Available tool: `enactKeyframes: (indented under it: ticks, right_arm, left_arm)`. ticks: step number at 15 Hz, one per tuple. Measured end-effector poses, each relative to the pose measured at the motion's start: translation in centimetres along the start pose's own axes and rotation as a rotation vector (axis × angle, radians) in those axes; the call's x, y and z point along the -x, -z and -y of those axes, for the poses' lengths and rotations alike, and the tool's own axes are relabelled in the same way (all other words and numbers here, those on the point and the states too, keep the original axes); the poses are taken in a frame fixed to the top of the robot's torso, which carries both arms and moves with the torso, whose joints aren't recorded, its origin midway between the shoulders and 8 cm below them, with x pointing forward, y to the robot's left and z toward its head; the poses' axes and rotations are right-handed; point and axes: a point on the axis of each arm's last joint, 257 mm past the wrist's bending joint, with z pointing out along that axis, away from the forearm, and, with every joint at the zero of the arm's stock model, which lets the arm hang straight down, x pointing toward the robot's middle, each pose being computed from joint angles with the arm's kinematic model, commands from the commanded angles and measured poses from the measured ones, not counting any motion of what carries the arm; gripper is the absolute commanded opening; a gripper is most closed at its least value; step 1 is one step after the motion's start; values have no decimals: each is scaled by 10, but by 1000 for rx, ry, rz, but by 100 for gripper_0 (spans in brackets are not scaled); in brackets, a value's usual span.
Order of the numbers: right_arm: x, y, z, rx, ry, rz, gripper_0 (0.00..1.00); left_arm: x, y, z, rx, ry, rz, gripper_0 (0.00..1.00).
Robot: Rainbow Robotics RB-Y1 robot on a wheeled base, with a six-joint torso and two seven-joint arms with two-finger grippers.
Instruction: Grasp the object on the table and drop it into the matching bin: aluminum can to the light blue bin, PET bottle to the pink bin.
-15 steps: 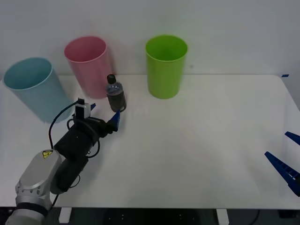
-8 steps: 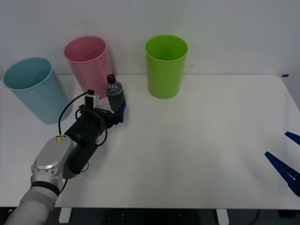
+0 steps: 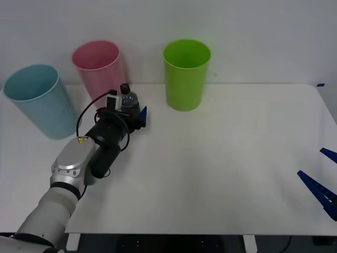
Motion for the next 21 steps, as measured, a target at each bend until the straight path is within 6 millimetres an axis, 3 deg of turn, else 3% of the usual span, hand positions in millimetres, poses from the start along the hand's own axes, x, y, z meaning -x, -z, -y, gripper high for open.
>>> enactKeyframes:
  ticks: [6,7,8,9,21]
  right_arm:
    - [0,0,0,0,0,0,100]
    - [0,0,0,0,0,0,100]
    - [0,0,0,0,0,0,100]
    - [0,0,0,0,0,0,100]
    - [0,0,0,0,0,0,100]
  left_arm:
    - [3,-4,1,6,-10,-2,99]
    - [3,-5,1,6,-12,-2,61]
    - [3,-5,1,7,-14,-2,17]
    - [3,-5,1,8,-18,-2,0]
    - [-5,3,-8,-9,-37,-15,0]
